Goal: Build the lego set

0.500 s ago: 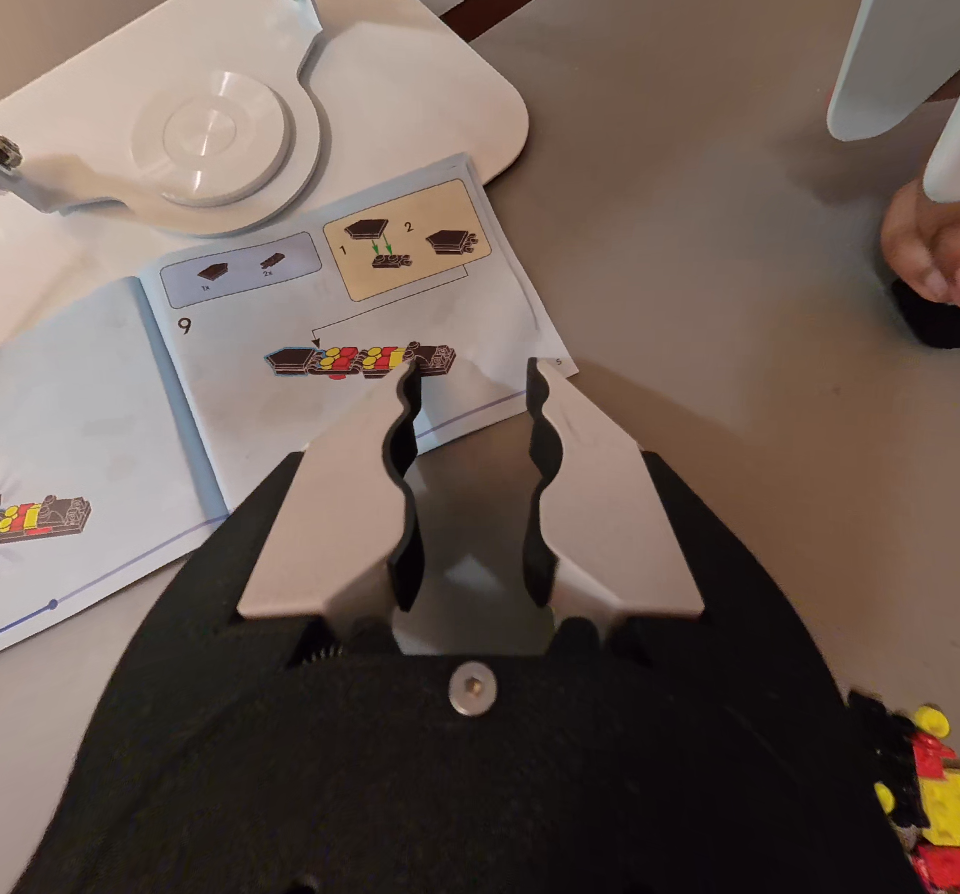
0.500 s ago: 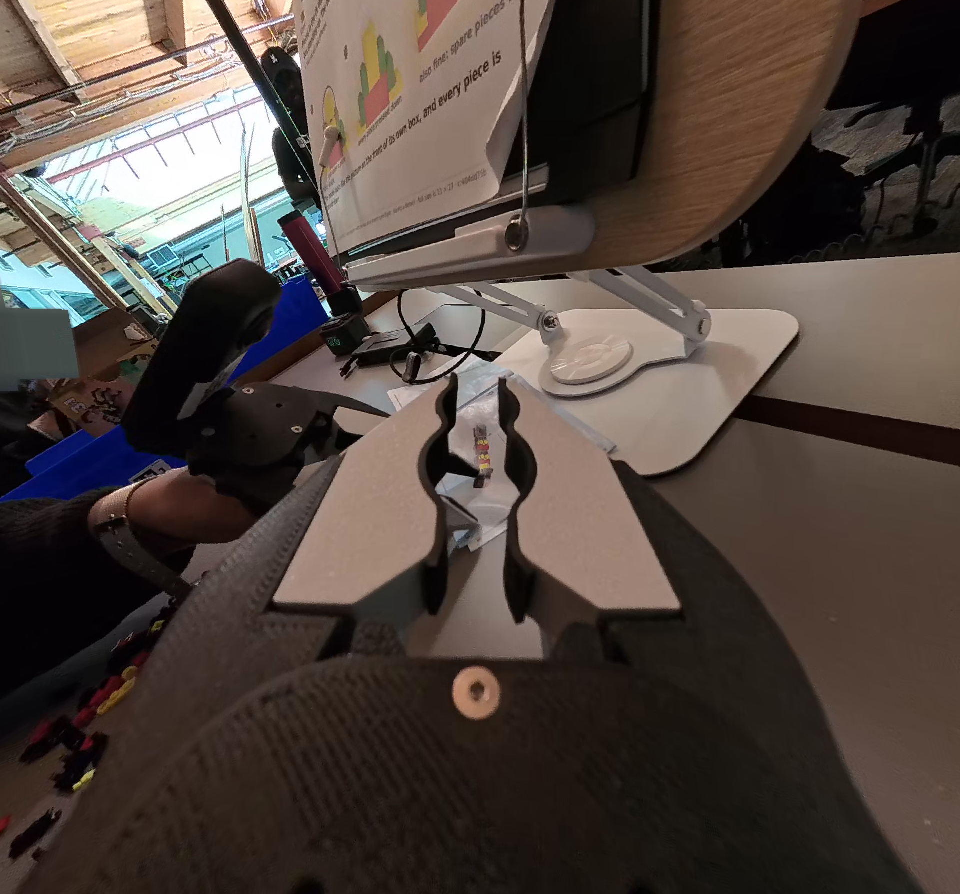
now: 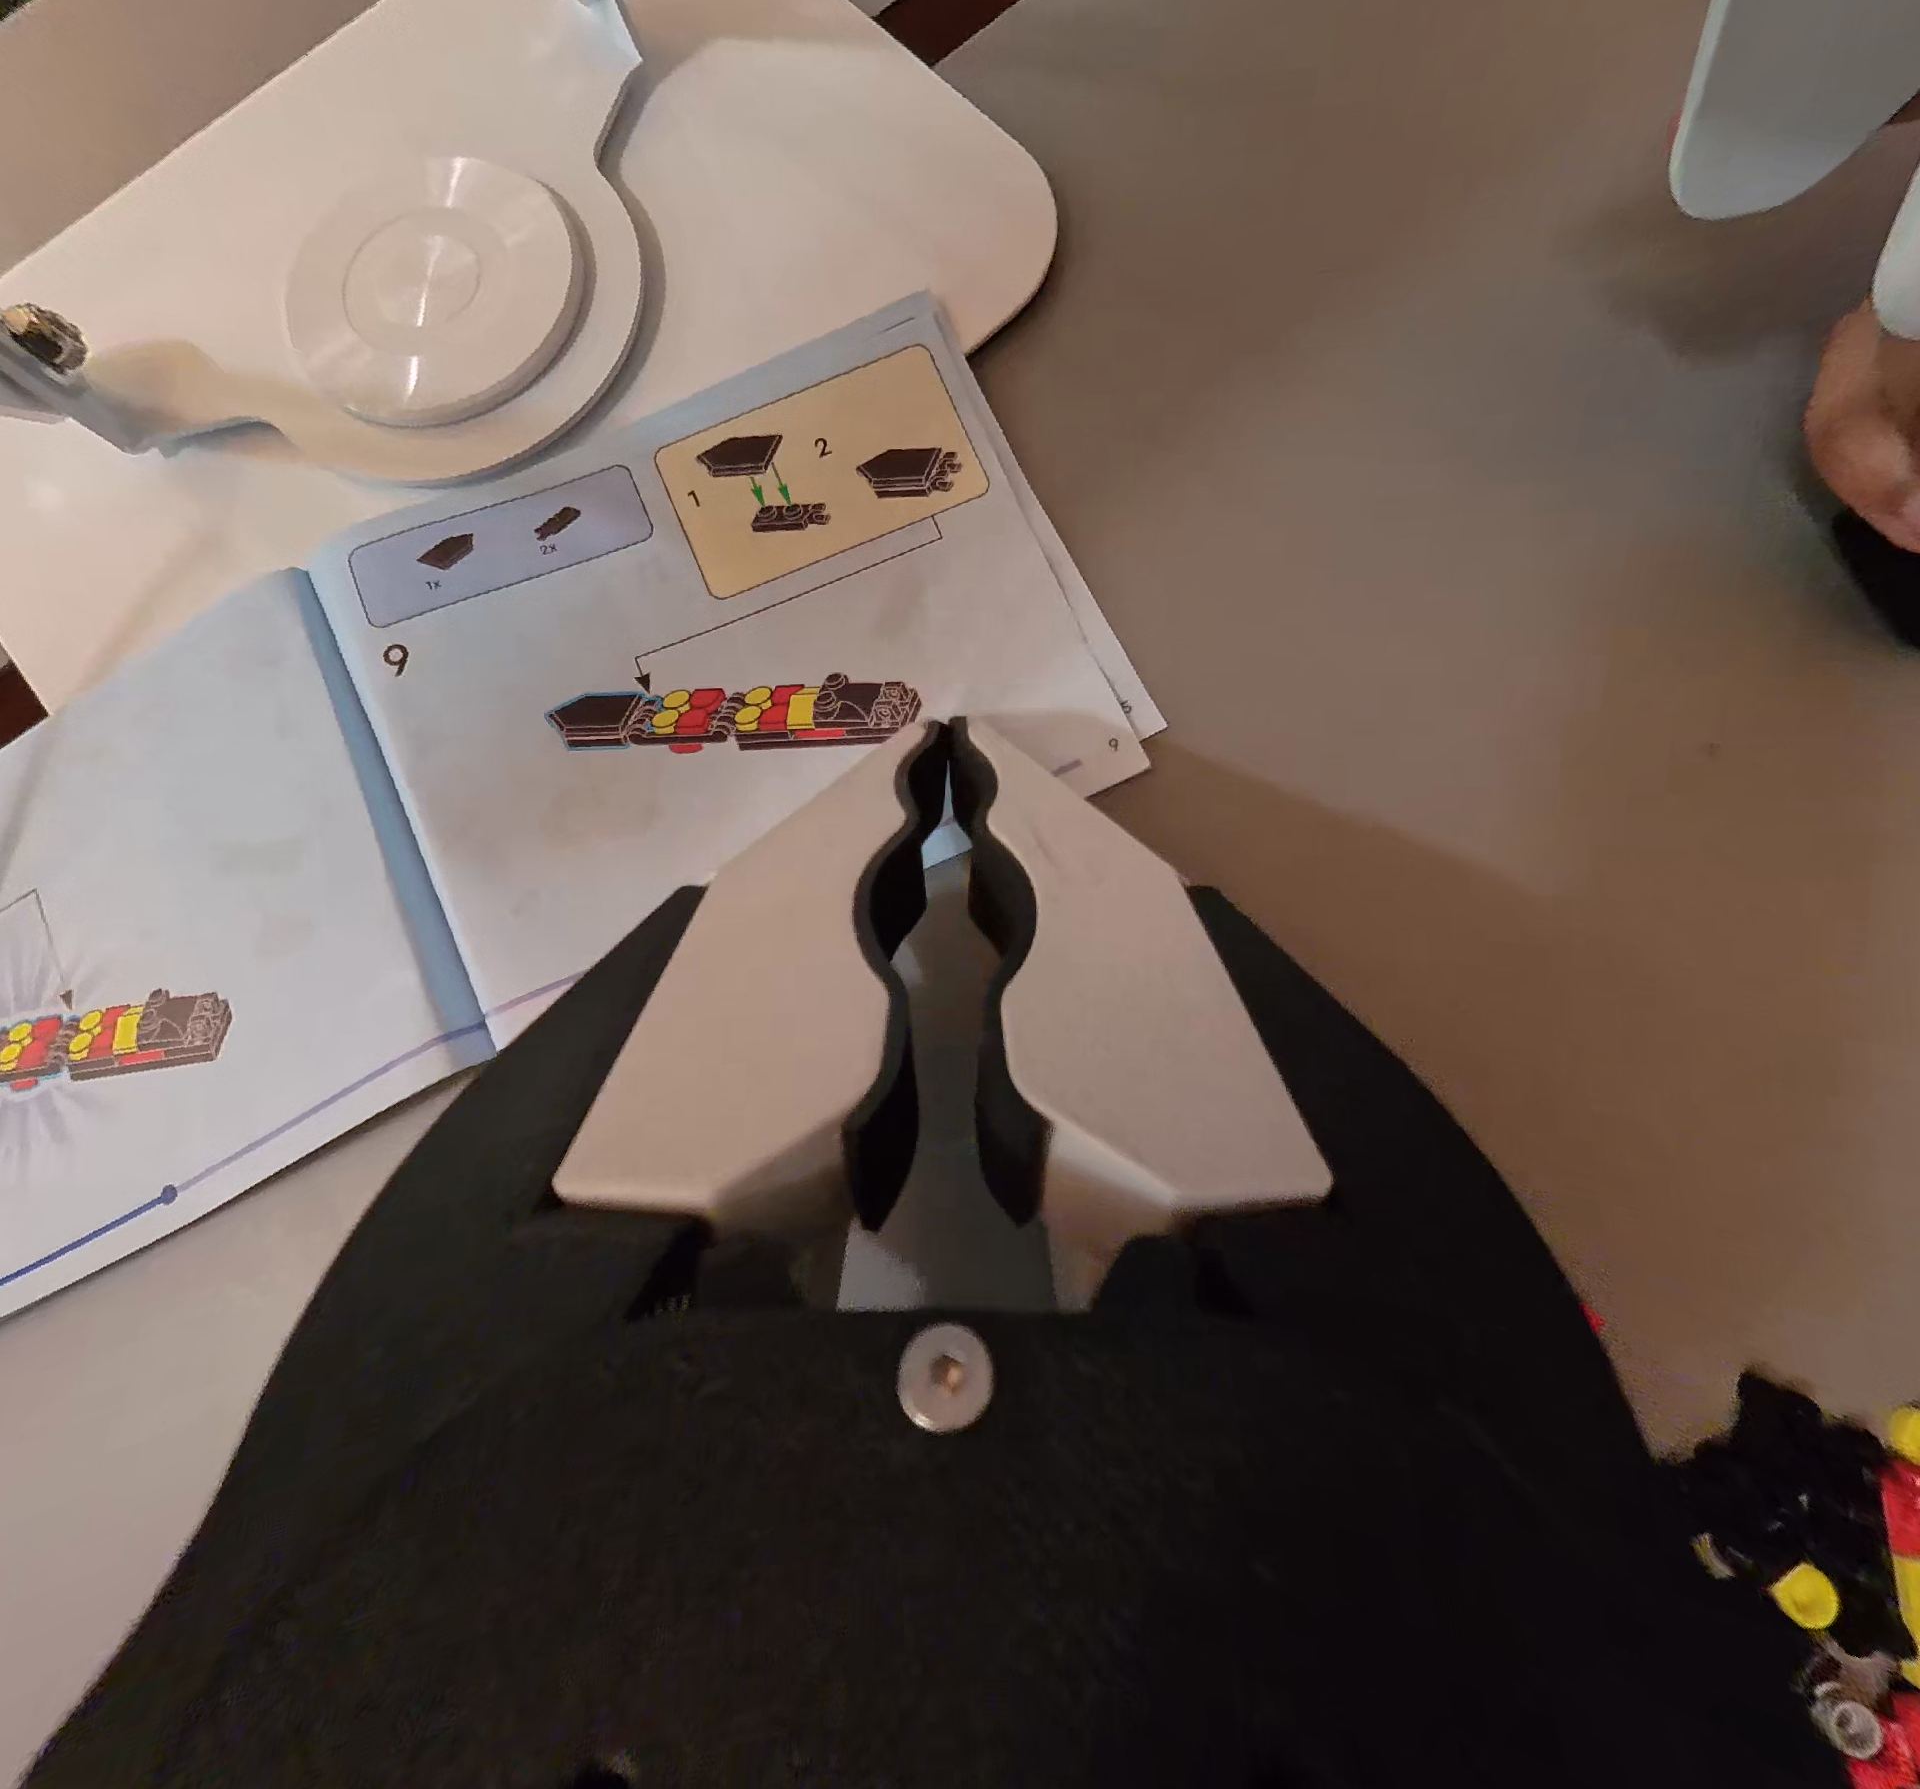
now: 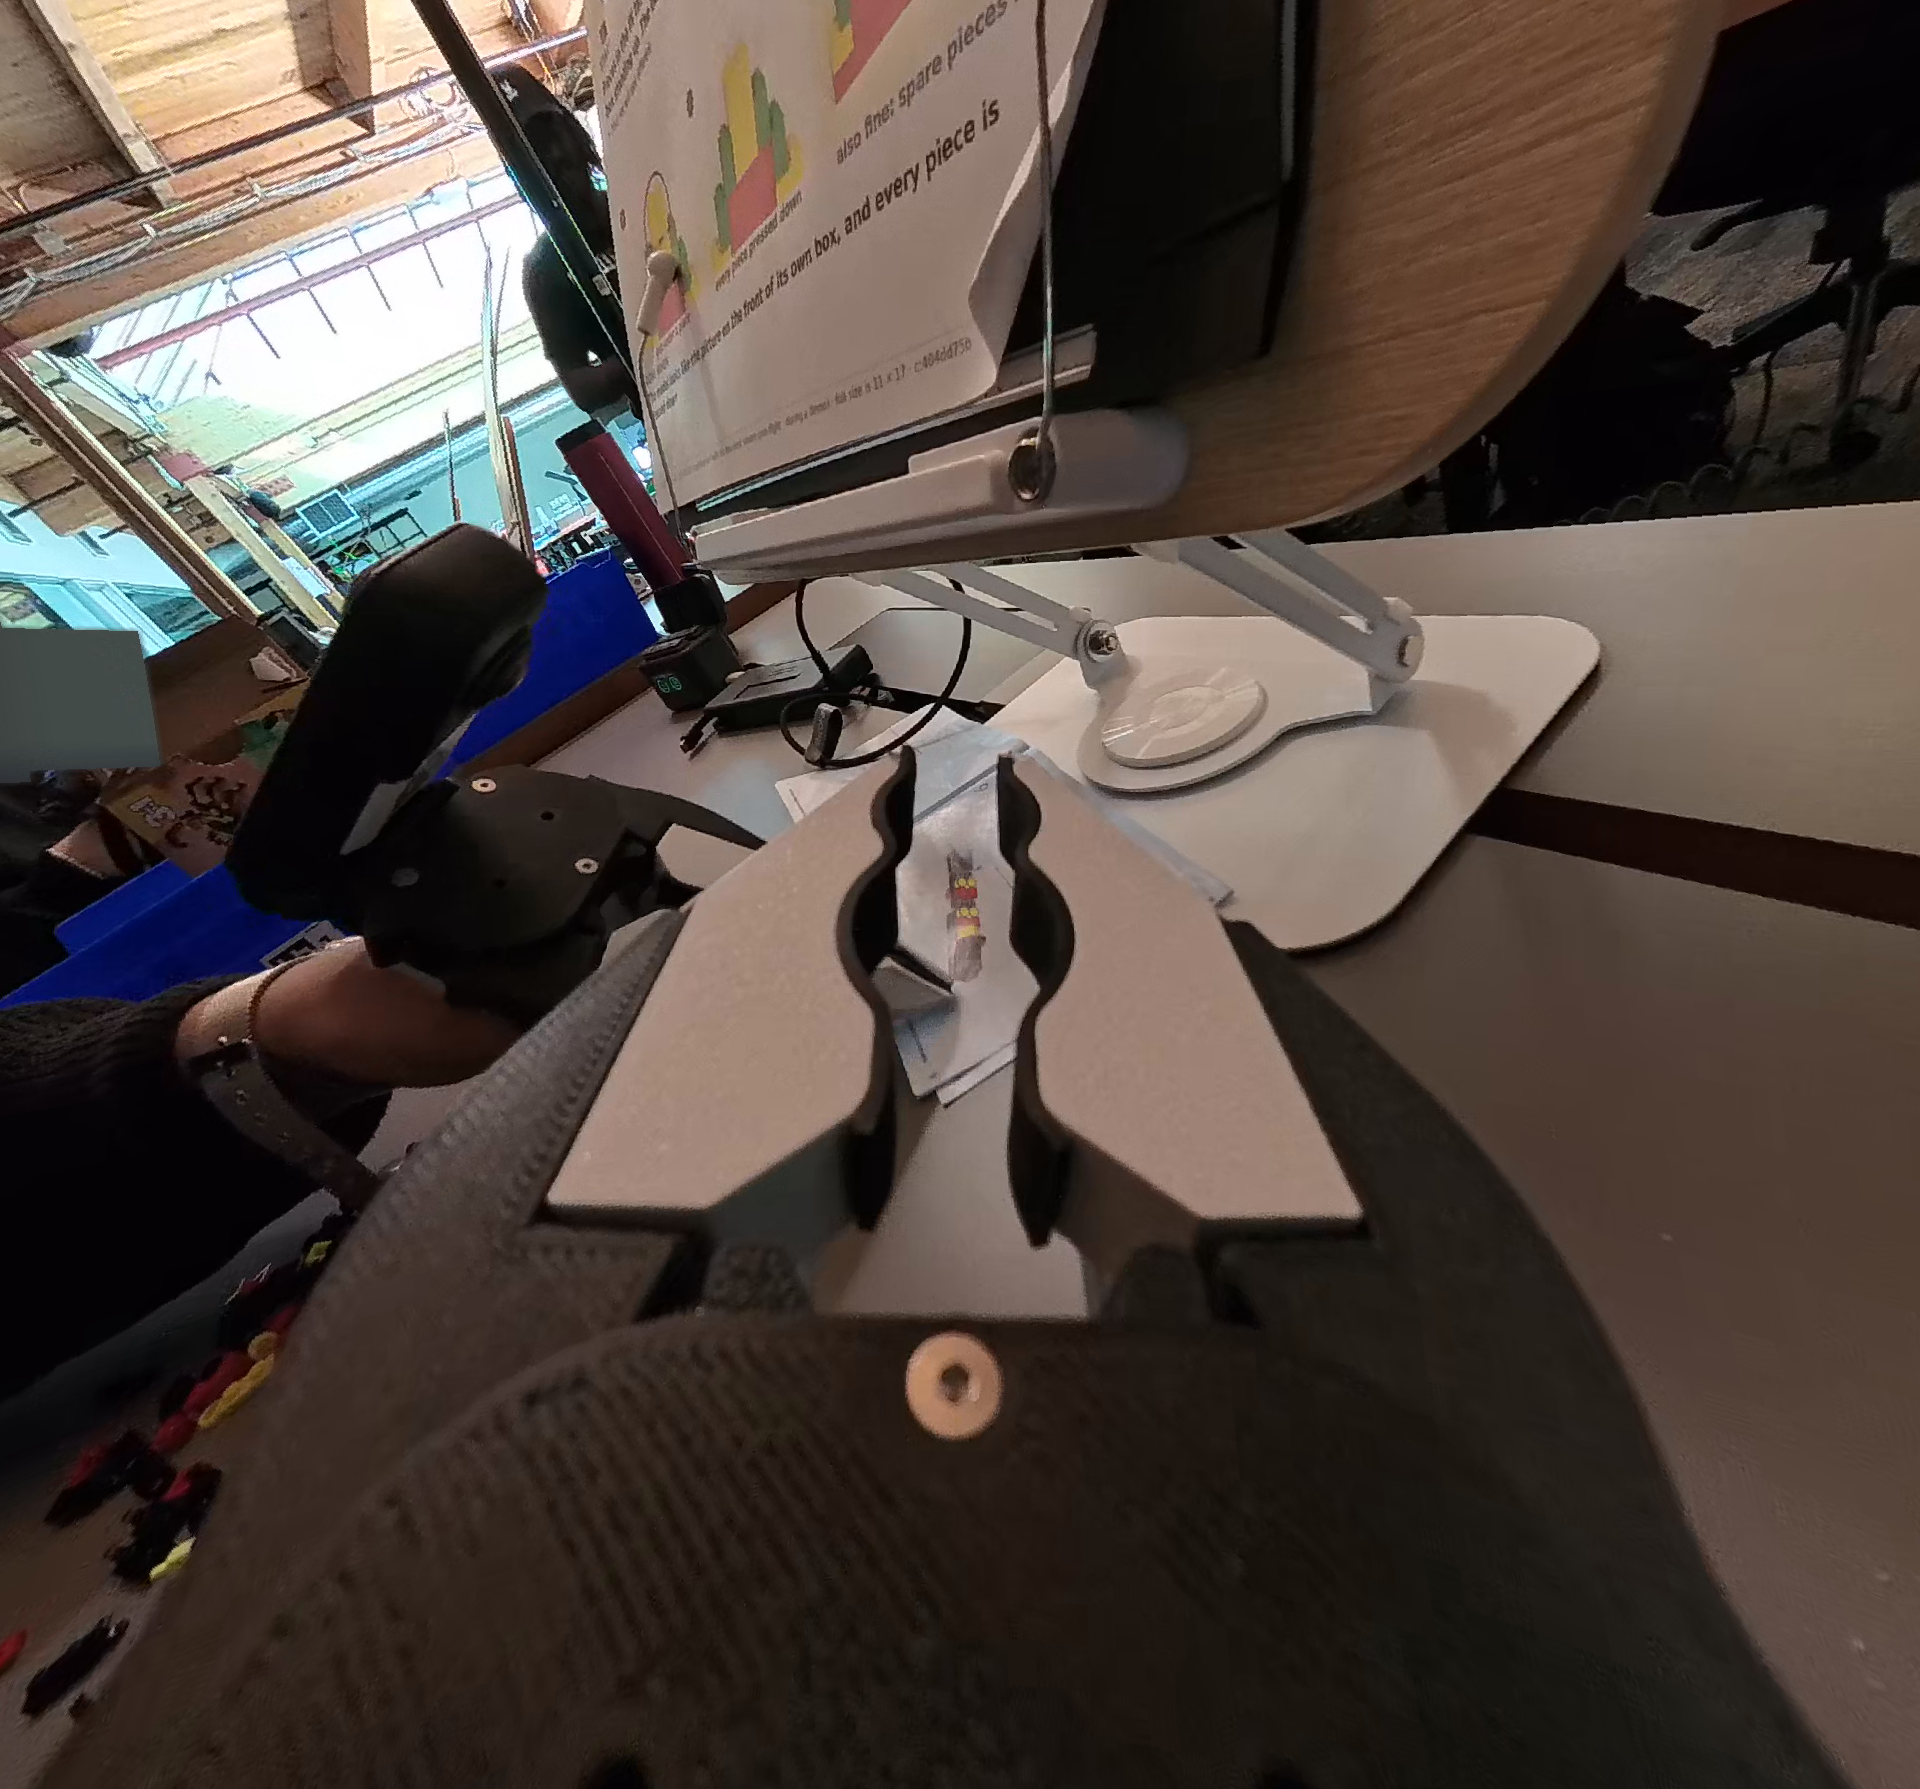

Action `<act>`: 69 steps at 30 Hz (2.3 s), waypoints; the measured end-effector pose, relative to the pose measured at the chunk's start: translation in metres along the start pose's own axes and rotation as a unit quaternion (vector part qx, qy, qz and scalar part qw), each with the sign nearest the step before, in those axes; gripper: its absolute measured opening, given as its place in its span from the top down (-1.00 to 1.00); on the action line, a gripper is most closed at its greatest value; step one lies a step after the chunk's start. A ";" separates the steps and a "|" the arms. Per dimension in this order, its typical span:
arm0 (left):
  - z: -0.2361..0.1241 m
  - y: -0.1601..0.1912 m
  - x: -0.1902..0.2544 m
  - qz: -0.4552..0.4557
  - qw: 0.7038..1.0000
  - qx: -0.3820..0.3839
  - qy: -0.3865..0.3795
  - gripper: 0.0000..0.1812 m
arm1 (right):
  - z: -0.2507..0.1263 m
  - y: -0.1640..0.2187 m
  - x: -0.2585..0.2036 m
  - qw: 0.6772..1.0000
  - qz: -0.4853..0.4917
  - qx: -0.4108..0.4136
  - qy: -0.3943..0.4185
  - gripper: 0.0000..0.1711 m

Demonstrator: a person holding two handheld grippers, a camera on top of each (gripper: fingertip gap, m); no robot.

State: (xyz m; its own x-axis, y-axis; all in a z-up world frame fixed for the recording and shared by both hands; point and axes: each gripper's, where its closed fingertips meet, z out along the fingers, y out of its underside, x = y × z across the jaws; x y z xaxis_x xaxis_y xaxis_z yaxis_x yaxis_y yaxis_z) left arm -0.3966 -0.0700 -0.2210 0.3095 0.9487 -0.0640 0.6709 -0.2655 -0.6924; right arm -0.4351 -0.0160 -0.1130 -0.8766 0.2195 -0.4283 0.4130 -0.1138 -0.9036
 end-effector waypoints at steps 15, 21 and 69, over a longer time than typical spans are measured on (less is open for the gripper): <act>-0.038 0.000 0.038 0.028 0.984 -0.048 0.170 0.80 | 0.000 0.000 0.001 1.000 0.006 0.002 -0.002 0.83; -0.032 0.001 0.033 0.047 0.986 -0.034 0.158 0.55 | 0.000 0.000 0.001 1.000 0.006 0.000 -0.002 0.83; -0.030 0.010 0.040 0.187 0.974 -0.015 0.123 0.91 | 0.002 0.001 0.002 1.000 0.014 -0.004 -0.005 0.82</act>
State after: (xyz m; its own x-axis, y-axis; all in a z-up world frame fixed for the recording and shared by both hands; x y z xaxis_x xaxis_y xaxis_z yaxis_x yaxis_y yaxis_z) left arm -0.3572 -0.0394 -0.2086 0.6863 0.7154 -0.1311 0.4978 -0.5935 -0.6324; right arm -0.4367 -0.0172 -0.1145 -0.8674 0.2059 -0.4531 0.4391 -0.1116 -0.8915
